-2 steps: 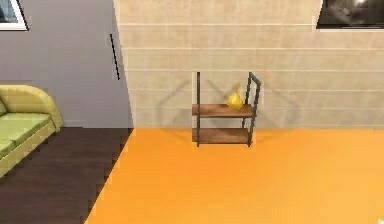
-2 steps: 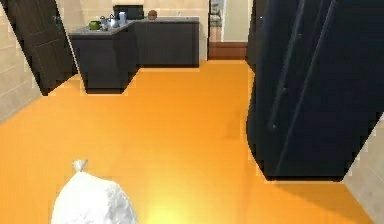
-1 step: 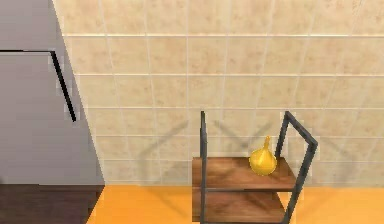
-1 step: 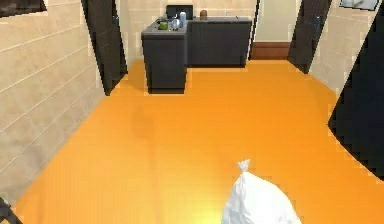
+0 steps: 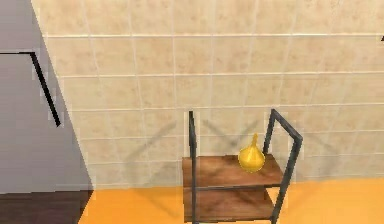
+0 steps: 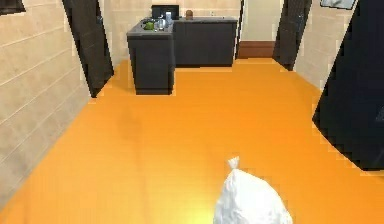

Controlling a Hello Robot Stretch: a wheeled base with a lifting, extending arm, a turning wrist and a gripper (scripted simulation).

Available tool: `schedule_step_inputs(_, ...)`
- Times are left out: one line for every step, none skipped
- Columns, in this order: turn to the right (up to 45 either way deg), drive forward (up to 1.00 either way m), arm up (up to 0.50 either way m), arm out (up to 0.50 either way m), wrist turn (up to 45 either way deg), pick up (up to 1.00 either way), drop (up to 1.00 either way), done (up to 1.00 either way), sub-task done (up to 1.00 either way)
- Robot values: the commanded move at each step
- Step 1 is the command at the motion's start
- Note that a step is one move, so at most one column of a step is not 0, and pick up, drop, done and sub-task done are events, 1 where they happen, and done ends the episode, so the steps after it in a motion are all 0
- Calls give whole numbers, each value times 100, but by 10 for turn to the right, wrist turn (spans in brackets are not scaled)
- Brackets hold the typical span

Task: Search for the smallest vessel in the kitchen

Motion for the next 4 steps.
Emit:
schedule_step_inputs(0, 15, 0, 0, 0, 0, 0, 0, 0)
schedule_step_inputs(450, 0, 0, 0, 0, 0, 0, 0, 0)
schedule_step_inputs(150, 0, 0, 0, 0, 0, 0, 0, 0)
schedule_step_inputs(0, 20, 0, 0, 0, 0, 0, 0, 0)
